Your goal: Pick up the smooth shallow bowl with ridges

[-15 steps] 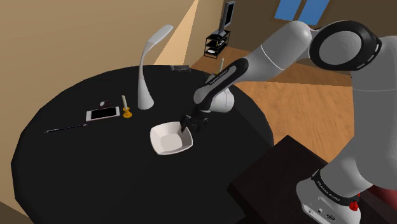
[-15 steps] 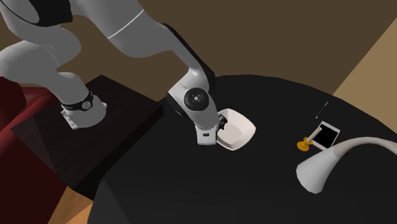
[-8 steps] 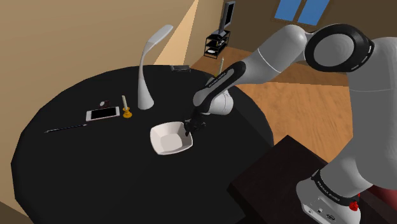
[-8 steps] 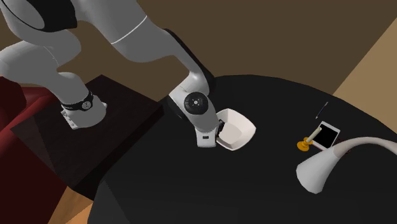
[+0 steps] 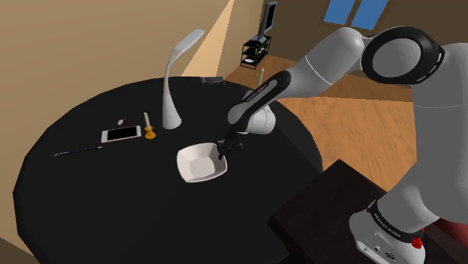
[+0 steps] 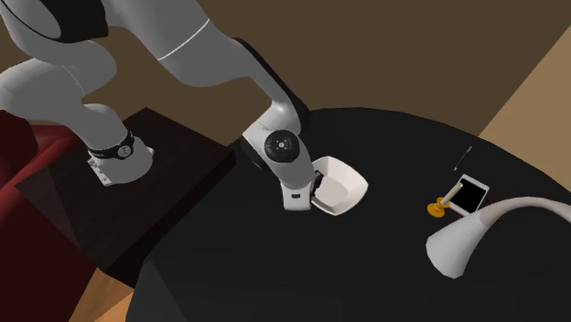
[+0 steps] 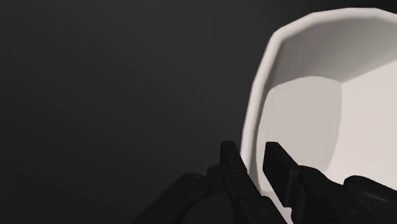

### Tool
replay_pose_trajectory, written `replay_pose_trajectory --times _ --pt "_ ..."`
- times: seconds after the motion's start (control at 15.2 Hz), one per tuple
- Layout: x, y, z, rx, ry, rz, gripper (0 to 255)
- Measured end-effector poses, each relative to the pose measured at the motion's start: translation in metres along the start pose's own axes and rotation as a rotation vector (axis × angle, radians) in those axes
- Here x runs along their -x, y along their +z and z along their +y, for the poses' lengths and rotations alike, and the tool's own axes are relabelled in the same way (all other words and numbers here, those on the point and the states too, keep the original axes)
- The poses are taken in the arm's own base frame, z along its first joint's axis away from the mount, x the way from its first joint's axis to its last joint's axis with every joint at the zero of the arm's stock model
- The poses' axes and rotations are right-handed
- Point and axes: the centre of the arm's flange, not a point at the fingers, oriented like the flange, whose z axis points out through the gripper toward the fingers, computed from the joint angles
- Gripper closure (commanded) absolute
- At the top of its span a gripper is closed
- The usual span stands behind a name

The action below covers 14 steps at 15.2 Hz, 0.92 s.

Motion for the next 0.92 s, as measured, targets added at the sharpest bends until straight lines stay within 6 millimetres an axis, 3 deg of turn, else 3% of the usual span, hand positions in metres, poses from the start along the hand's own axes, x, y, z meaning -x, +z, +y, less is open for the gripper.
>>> replay_pose_trajectory --times 0.92 --pt "0.002 -0.065 -0.024 0.001 0.001 0.000 255"
